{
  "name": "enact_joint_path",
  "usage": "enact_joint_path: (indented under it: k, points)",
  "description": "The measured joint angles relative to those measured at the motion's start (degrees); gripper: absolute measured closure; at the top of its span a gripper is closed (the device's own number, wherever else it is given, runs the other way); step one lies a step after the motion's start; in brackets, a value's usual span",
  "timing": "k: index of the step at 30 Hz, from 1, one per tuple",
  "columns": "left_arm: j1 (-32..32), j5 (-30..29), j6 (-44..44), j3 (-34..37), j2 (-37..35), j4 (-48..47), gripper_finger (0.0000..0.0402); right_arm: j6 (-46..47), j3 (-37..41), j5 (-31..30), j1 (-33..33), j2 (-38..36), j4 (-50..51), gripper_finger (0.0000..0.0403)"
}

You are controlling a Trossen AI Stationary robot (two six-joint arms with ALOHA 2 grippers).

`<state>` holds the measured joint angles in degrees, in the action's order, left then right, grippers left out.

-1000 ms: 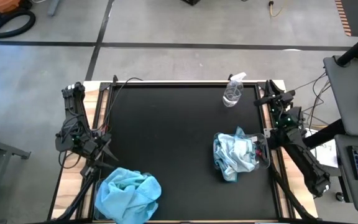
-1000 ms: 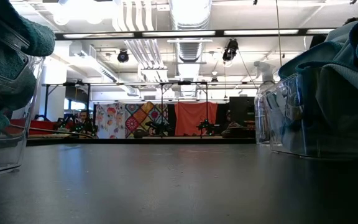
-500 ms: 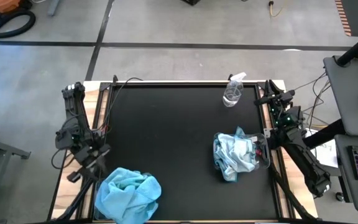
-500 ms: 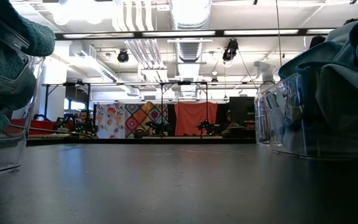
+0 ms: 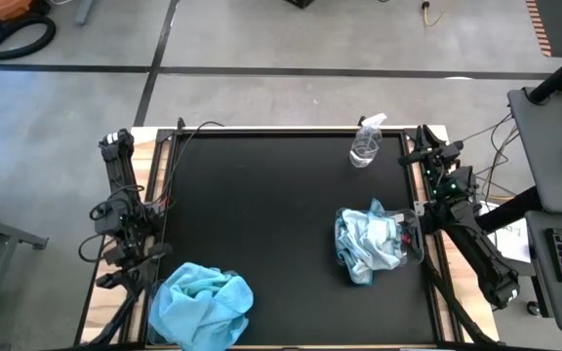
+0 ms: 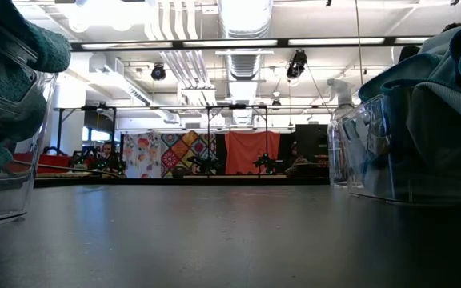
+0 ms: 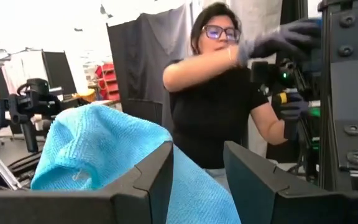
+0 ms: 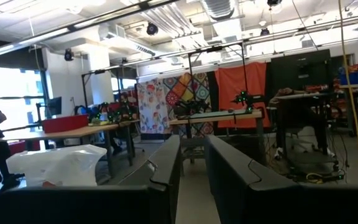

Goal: Sort microfiber towel by color & place in baskets
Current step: Return to Home Position

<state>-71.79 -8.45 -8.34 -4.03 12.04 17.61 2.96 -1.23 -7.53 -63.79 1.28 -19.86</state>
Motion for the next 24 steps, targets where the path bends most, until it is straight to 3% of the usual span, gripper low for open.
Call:
enact_joint_path:
  k: [4,10,18,24]
  points:
    - [0.0,-0.02,-0.34,3.46,-0.98,6.55,0.0274,0.0,0.0,-0.01,0.0,0.02,0.0,0.0335]
    - [0.0,0.0,-1.61,3.43,-1.58,5.99,0.0274,0.0,-0.08,0.0,0.0,0.02,0.0,0.0335]
    - [1.24,-0.3,-12.05,3.45,-5.54,1.69,0.0274,0.0,-0.11,-0.01,0.0,0.02,0.0,0.0335]
    - [7.27,-8.93,-10.12,3.47,-10.71,-3.78,0.0274,0.02,-0.11,-0.02,0.0,0.02,0.0,0.0335]
